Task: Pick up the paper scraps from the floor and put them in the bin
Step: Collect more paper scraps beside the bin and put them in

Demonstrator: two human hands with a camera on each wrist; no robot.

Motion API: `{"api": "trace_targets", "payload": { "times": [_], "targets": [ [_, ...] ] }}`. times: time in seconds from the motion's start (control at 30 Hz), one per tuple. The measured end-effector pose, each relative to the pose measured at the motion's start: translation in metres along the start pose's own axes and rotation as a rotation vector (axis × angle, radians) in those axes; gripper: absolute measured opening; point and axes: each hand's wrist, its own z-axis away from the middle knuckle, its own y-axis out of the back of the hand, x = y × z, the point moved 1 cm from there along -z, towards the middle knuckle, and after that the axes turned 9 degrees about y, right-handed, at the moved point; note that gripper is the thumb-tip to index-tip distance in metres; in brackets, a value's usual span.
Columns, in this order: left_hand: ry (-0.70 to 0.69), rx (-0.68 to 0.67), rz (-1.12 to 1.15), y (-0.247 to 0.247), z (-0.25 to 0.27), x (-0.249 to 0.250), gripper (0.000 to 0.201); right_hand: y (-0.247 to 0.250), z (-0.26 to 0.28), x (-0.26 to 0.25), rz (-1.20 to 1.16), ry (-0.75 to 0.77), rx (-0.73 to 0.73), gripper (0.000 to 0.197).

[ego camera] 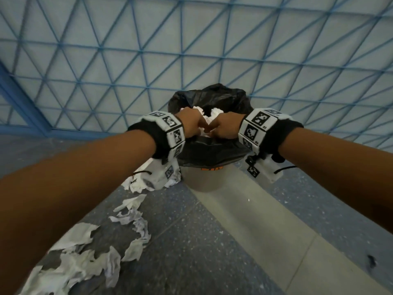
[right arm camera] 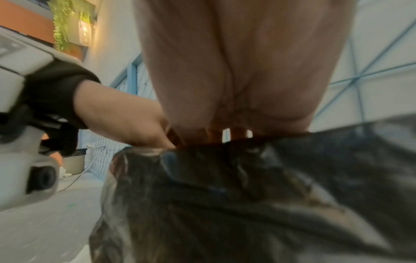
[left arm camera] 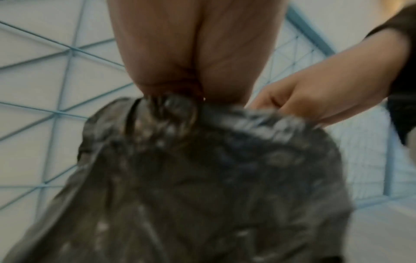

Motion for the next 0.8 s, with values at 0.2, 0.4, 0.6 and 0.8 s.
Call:
{"api": "trace_targets", "payload": {
  "times": [0.2, 0.4, 0.6, 0.8],
  "targets": [
    [-0.127, 0.24, 0.211, 0.011, 0.001, -0.009, 0.033, 0.011, -0.009, -0.017, 0.131, -0.019, 0.176, 0.038],
    [-0.173, 0.543, 0.524, 0.023, 0.062, -0.084, 0.038, 0.009, 0.023, -0.087, 0.269, 0.236, 0.62, 0.041],
    [0.164, 0.24, 0.435, -0.052, 0.135, -0.191, 0.027, -0.084, 0.011, -0.172, 0.115, 0.589, 0.336, 0.03],
    [0.319, -0.381, 0.088, -0.125, 0.234, -0.252, 0.057, -0.185, 0.013, -0.227, 0.146, 0.696, -0.326, 0.064]
  ]
}}
